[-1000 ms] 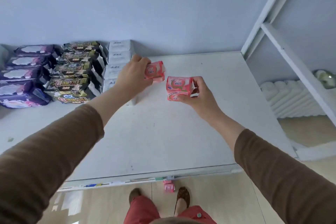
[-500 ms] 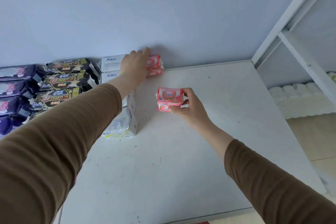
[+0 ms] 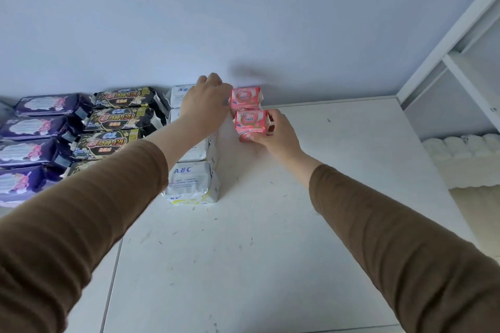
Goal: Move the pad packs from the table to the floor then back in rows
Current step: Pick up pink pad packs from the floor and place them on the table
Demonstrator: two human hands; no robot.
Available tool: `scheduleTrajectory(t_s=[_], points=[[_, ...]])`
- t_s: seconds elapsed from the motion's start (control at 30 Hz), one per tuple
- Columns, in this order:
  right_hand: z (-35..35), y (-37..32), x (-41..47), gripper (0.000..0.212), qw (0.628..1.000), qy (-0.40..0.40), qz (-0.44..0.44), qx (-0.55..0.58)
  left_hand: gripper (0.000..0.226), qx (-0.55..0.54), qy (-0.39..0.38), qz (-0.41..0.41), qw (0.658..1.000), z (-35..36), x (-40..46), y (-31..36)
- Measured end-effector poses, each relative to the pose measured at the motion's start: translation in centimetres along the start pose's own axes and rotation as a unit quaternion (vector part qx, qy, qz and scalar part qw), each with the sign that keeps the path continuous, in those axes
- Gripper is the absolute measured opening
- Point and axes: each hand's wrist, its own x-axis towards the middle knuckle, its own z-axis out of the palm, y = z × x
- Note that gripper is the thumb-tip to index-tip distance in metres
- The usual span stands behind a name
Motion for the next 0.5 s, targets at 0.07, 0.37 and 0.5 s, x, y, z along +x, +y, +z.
scheduleTrajectory(t_s=[0.07,0.37,0.5], points=[[0.4,0.0,1.0,0.057,1.0,0.005,0.006,0.001,0.036,-0.011,0.001,-0.002,1.0,-0.6,-1.9,-0.1],[0.3,0.0,1.2,0.103,0.999,-0.023,0.042,-0.025,0.041,-0.009,0.005,-0.041,0.999,-1.2,-9.8,1.5],[-1.2,-0.6,-2.4,0.1,0.997,-0.003,0.042,-0.059,0.041,-0.014,0.018,-0.051,0.998,-1.5,-13.2,3.3]])
